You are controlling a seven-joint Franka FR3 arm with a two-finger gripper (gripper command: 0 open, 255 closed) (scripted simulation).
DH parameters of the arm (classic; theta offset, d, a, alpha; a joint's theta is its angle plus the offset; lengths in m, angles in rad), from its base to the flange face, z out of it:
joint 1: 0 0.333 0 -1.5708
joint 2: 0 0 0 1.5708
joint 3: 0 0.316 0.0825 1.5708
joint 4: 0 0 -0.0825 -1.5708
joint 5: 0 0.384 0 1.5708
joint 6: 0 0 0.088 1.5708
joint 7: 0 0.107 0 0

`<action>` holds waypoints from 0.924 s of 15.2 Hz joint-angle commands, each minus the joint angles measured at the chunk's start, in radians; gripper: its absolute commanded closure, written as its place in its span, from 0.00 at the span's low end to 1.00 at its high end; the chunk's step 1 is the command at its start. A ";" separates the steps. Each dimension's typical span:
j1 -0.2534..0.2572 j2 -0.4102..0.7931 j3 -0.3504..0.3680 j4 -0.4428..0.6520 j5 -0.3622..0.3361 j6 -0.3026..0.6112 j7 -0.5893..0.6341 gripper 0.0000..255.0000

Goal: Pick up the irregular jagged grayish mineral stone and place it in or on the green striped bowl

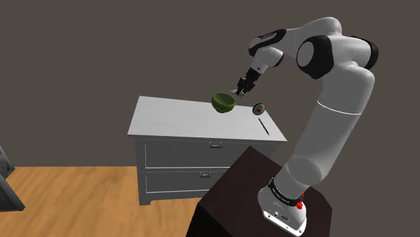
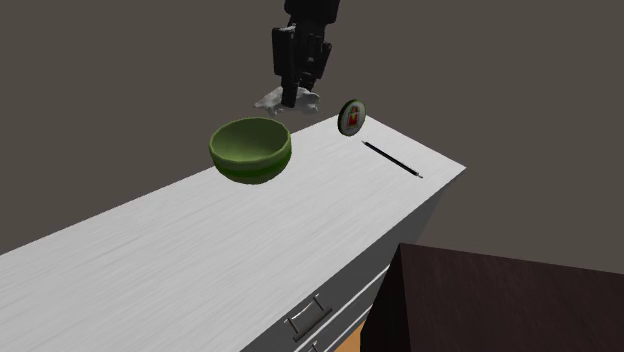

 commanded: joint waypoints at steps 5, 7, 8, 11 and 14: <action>-0.068 0.250 0.053 0.338 0.118 -0.127 0.033 1.00; -0.083 0.289 0.064 0.386 0.134 -0.137 0.037 1.00; -0.083 0.294 0.066 0.378 0.137 -0.127 0.032 1.00; -0.083 0.307 0.071 0.358 0.148 -0.098 0.018 1.00; -0.085 0.322 0.077 0.340 0.160 -0.070 0.003 1.00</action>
